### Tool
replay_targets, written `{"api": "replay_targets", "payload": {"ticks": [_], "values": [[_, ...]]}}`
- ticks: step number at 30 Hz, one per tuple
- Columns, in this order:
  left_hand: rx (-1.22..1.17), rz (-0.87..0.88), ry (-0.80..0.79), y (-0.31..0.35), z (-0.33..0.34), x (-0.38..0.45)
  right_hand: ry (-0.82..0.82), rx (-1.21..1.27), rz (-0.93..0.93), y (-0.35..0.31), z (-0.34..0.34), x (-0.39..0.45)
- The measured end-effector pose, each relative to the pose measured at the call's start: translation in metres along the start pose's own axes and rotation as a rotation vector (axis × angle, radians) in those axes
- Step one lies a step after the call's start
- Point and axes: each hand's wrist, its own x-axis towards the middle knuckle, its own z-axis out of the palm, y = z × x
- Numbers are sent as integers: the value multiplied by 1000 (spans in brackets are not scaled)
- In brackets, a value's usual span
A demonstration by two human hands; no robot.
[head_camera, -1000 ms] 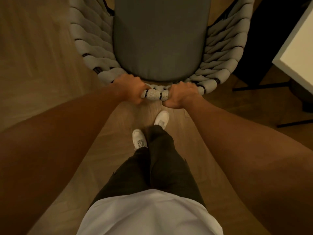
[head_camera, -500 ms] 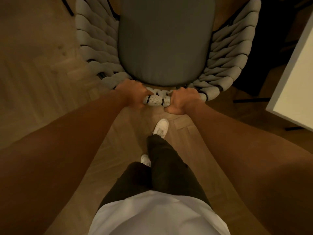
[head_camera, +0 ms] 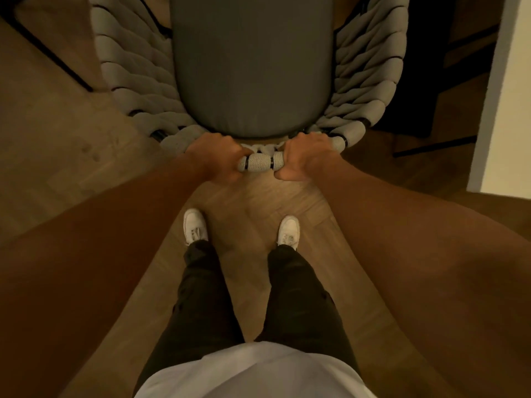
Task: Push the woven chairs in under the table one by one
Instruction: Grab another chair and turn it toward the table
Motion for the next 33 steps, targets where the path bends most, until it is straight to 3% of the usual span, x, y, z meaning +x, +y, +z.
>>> {"api": "replay_targets", "payload": {"ticks": [8,17,33], "values": [[33,79,31,-49,14,-13,-8,90,116,-49,-6,-4],[187,306,-90,-70,8,-49,-59,222,247,-107,26,-23],[392,484,-175,-128,-103,67,-29,423,371,-69,-43,62]]}}
